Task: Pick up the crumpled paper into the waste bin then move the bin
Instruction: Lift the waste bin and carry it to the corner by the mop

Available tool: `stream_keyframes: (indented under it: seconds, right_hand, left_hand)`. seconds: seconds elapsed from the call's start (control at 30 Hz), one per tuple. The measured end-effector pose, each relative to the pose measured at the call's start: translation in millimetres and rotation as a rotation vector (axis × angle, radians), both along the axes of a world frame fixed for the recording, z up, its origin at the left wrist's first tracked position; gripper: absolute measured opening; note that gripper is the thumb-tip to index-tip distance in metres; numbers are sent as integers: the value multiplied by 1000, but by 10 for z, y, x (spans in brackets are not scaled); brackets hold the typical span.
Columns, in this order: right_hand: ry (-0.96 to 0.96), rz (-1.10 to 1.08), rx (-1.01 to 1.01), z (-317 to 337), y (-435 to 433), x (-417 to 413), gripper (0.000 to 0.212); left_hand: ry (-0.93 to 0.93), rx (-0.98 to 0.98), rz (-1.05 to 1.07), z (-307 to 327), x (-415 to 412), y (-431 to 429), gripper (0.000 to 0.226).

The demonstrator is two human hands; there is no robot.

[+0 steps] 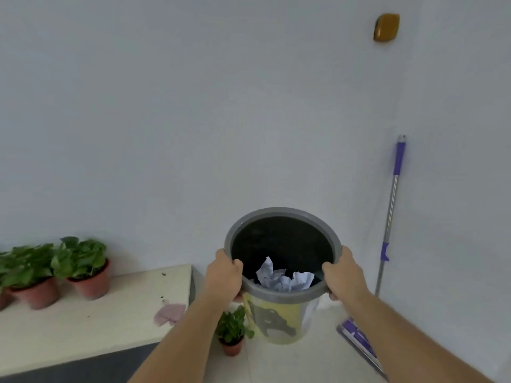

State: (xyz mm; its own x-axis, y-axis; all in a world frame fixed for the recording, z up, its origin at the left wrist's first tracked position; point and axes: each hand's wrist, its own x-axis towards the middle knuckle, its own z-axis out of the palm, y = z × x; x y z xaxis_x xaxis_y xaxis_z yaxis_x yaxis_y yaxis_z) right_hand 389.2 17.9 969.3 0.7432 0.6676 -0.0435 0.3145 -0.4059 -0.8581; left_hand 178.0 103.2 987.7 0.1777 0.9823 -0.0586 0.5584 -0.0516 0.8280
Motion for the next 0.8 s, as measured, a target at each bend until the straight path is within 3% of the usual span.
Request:
stream_keyframes:
  seconds: [0.23,0.8]
  right_hand:
    - [-27,-2,38,945,-182,-20,37]
    - [-22,-74,84,1353,-588,310,29]
  left_hand:
    - [-55,21,-21,944,-63,-166,21]
    - [-78,45,-147,1413,261,-403,19]
